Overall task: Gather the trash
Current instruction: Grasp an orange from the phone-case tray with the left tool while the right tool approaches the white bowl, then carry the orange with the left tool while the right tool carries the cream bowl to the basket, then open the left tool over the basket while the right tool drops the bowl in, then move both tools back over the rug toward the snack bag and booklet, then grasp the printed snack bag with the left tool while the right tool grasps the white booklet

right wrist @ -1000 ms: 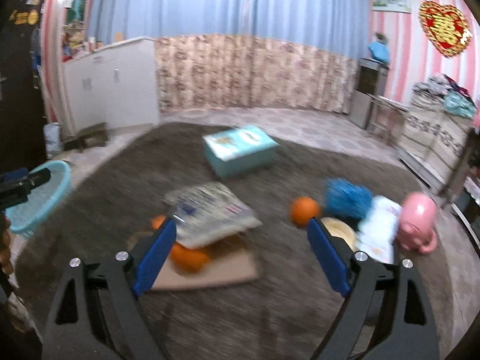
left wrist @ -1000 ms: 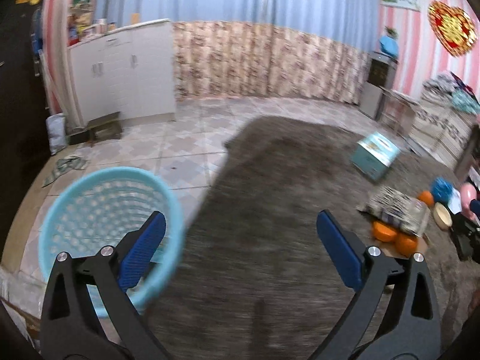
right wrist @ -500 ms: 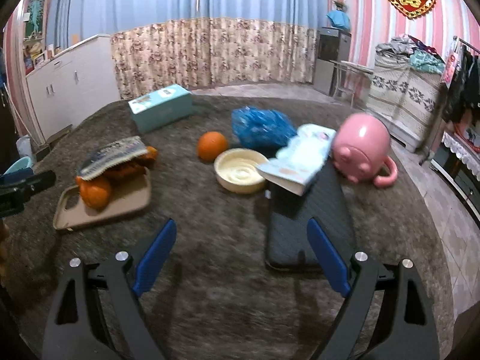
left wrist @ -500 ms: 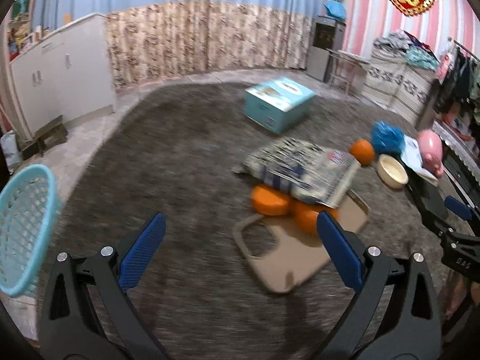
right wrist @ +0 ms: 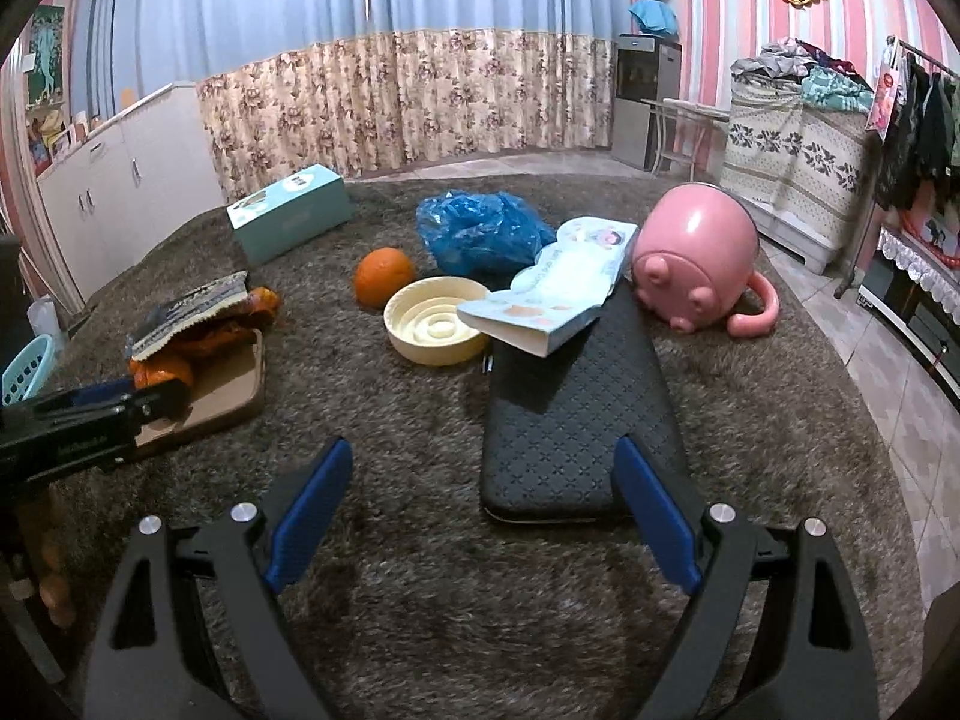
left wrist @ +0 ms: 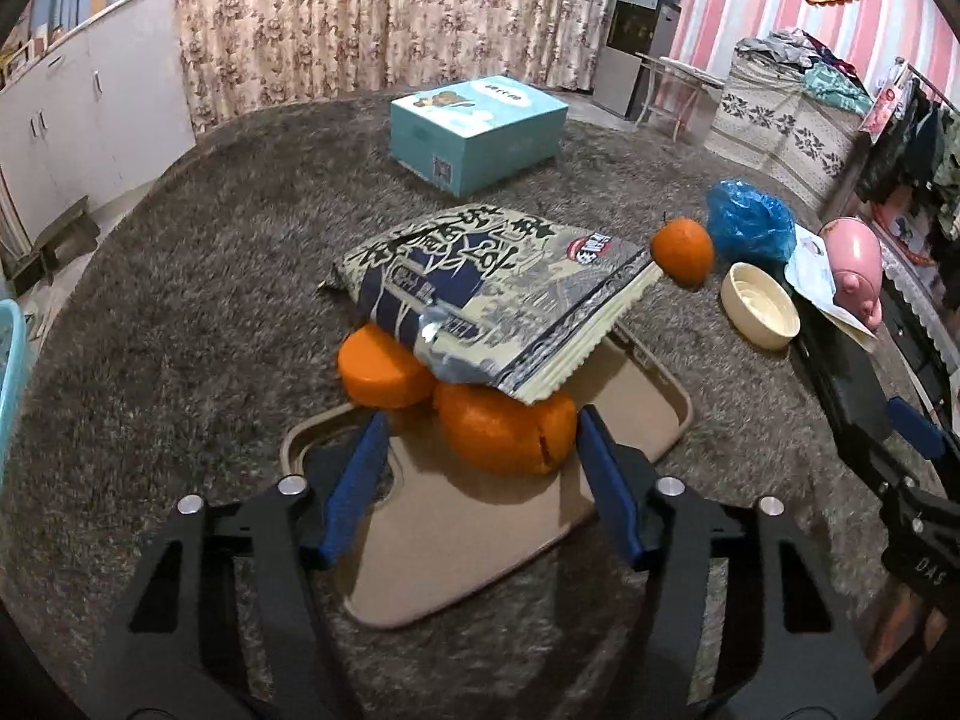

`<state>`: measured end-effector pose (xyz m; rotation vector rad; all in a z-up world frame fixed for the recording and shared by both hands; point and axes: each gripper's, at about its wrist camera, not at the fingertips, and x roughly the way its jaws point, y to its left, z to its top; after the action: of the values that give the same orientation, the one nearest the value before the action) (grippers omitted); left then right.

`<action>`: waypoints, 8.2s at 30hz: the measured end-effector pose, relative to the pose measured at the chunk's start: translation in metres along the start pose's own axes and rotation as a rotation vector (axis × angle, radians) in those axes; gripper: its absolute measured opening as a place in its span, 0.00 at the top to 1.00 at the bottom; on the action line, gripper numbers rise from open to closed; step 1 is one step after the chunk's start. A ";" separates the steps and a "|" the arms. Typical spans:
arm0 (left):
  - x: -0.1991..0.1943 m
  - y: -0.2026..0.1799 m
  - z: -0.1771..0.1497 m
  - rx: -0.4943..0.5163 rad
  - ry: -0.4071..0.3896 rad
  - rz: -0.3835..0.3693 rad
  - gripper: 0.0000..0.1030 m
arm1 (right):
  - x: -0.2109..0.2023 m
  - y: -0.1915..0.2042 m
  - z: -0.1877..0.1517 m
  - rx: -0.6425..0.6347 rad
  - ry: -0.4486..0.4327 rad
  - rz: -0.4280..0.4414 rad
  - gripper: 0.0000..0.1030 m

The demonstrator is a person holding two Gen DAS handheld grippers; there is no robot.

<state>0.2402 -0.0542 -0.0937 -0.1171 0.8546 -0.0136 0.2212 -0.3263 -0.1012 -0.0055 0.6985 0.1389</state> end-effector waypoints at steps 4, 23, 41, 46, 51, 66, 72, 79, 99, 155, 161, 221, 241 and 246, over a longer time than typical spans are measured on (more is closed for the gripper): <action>-0.002 0.002 0.003 0.020 0.008 -0.034 0.67 | 0.001 0.005 0.003 -0.017 -0.003 -0.001 0.15; -0.059 0.069 0.008 0.023 -0.077 0.033 0.72 | 0.047 0.033 0.039 -0.036 0.051 0.016 0.16; -0.065 0.132 -0.008 -0.081 -0.092 0.090 0.72 | 0.061 0.053 0.053 -0.079 0.076 -0.011 0.40; -0.072 0.143 -0.013 -0.102 -0.103 0.102 0.72 | 0.035 0.065 0.043 -0.062 0.034 0.035 0.40; -0.085 0.159 -0.014 -0.127 -0.120 0.112 0.72 | 0.006 0.087 0.035 -0.086 -0.006 0.067 0.40; -0.137 0.204 -0.018 -0.151 -0.197 0.198 0.72 | -0.035 0.163 0.055 -0.198 -0.070 0.163 0.40; -0.153 0.231 -0.021 -0.170 -0.213 0.241 0.72 | -0.038 0.209 0.056 -0.261 -0.075 0.207 0.40; -0.162 0.262 -0.025 -0.194 -0.226 0.266 0.72 | -0.047 0.259 0.061 -0.304 -0.093 0.252 0.40; -0.143 0.351 -0.035 -0.252 -0.198 0.306 0.72 | -0.029 0.390 0.060 -0.415 -0.068 0.376 0.40; -0.192 0.360 -0.037 -0.298 -0.303 0.473 0.08 | -0.018 0.403 0.060 -0.372 -0.105 0.408 0.15; -0.184 0.320 -0.030 -0.277 -0.312 0.410 0.06 | -0.033 0.344 0.063 -0.327 -0.136 0.344 0.15; -0.004 0.049 0.043 0.028 -0.073 0.106 0.36 | 0.026 0.027 0.069 -0.128 -0.057 -0.039 0.74; -0.072 0.078 0.040 0.073 -0.167 0.158 1.00 | -0.014 0.062 0.089 -0.166 -0.131 -0.024 0.94; -0.097 0.101 0.036 0.041 -0.189 0.181 1.00 | -0.034 0.084 0.101 -0.180 -0.168 0.018 0.94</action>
<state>0.1999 0.0558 -0.0084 -0.0019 0.6726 0.1470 0.2497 -0.2426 0.0014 -0.1578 0.5166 0.2164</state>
